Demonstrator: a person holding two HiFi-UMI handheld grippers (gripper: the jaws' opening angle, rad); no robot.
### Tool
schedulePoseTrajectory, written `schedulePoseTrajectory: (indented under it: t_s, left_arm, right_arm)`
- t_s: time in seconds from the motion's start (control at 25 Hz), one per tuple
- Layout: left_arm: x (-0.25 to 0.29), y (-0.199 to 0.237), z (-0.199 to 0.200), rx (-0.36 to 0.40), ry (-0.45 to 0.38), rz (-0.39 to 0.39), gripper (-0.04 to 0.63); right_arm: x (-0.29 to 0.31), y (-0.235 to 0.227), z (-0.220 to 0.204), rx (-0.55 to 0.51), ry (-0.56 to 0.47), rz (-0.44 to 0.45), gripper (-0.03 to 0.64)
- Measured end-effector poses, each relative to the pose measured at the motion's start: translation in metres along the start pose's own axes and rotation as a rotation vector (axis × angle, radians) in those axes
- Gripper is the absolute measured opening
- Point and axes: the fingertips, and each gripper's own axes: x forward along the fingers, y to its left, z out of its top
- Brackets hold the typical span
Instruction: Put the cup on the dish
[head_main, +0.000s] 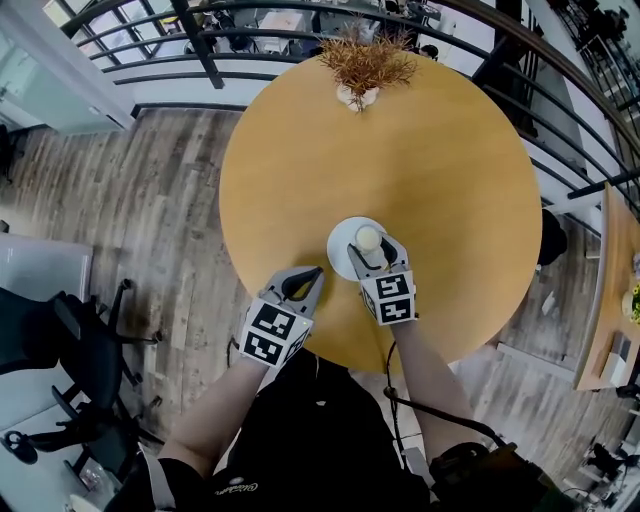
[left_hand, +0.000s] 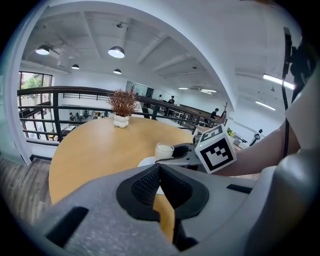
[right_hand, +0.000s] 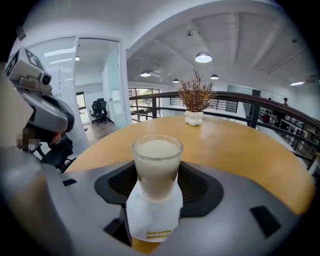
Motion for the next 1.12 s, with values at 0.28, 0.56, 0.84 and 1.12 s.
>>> schedulePoseTrajectory:
  t_s: [0.28, 0.56, 0.84, 1.12]
  left_arm:
    - [0.005, -0.001, -0.003, -0.009, 0.009, -0.008, -0.006]
    - [0.004, -0.002, -0.004, -0.01, 0.016, -0.016, -0.006]
    - [0.003, -0.005, -0.004, -0.005, 0.012, -0.019, -0.006]
    - [0.004, -0.007, -0.004, 0.002, 0.013, -0.027, -0.006]
  right_arm:
    - [0.014, -0.003, -0.005, 0.001, 0.038, 0.002, 0.25]
    - [0.021, 0.0, -0.008, 0.002, 0.068, 0.006, 0.25]
    - [0.021, 0.001, -0.015, -0.001, 0.085, 0.005, 0.25]
    - [0.022, 0.0, -0.019, -0.003, 0.094, 0.0, 0.25]
